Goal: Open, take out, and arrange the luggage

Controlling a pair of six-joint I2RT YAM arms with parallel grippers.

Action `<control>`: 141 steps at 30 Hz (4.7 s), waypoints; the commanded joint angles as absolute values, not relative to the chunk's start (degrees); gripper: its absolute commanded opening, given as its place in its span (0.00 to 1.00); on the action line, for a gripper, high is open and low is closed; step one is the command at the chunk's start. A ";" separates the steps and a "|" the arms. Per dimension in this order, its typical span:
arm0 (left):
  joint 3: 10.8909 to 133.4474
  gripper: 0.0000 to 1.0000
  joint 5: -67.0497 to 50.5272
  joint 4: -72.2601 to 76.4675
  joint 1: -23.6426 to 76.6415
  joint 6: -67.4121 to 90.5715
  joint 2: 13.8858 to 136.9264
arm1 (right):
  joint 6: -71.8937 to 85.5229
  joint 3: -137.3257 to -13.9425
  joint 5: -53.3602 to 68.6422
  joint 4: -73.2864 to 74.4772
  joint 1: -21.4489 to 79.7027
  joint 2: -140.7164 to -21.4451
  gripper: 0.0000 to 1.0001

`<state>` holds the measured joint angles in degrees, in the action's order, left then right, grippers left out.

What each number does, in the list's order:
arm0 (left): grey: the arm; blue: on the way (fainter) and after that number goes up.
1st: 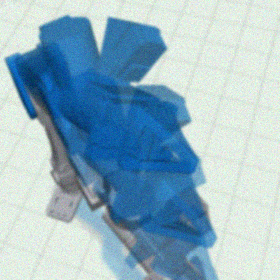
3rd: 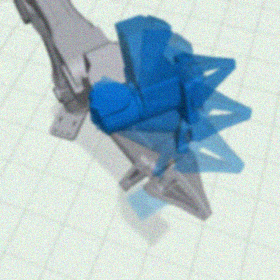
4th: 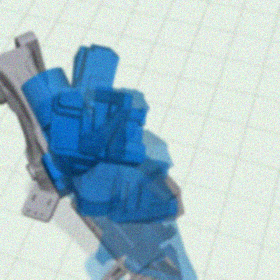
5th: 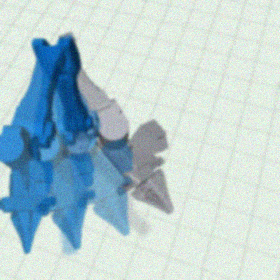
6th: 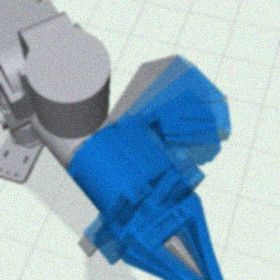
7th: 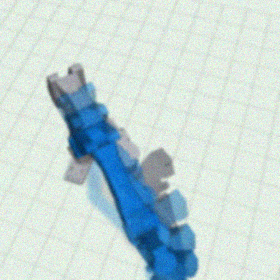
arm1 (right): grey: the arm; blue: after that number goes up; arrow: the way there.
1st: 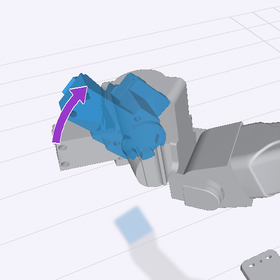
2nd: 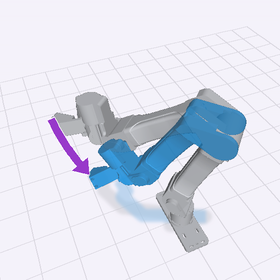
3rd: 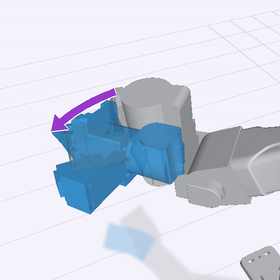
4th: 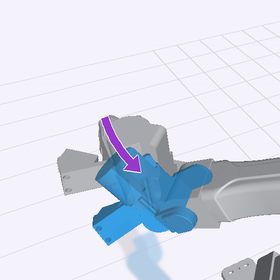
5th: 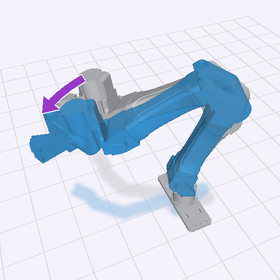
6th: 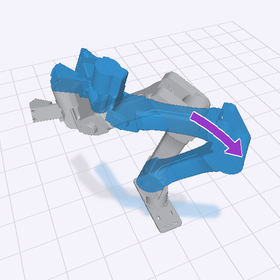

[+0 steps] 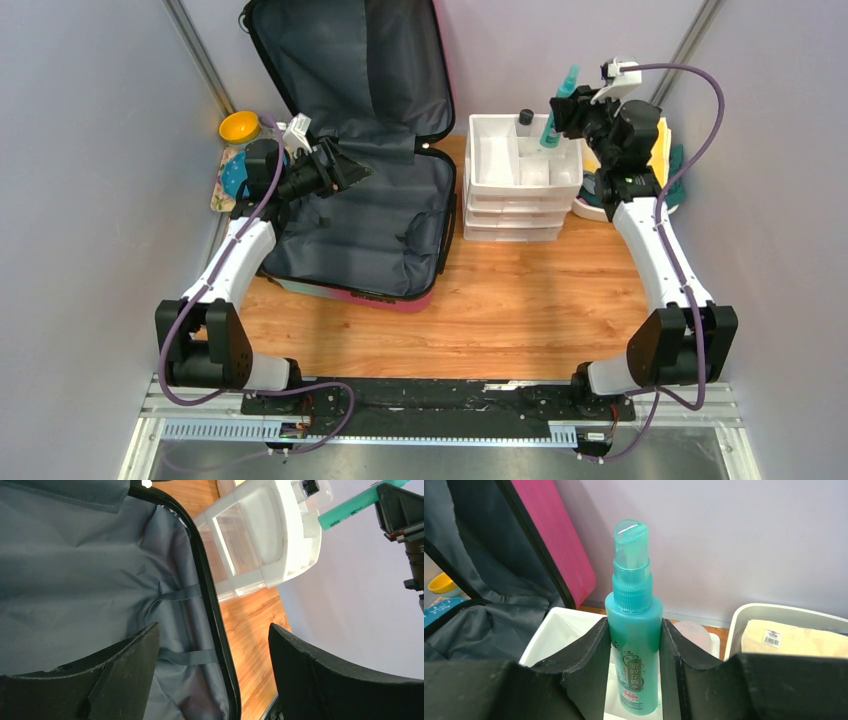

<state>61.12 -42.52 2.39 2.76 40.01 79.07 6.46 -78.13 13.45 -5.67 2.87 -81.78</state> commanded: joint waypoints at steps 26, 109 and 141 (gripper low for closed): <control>62.14 0.88 -37.00 -2.99 2.81 32.26 78.49 | 3.61 -69.97 14.15 -15.56 0.53 -82.45 0.41; 55.37 0.90 -37.35 -6.77 2.81 23.12 71.01 | 21.71 -73.38 -9.05 8.97 15.03 -88.85 0.64; 67.75 0.91 -36.91 -23.99 2.81 11.61 81.47 | 7.65 -92.29 3.68 -2.20 7.82 -109.34 0.69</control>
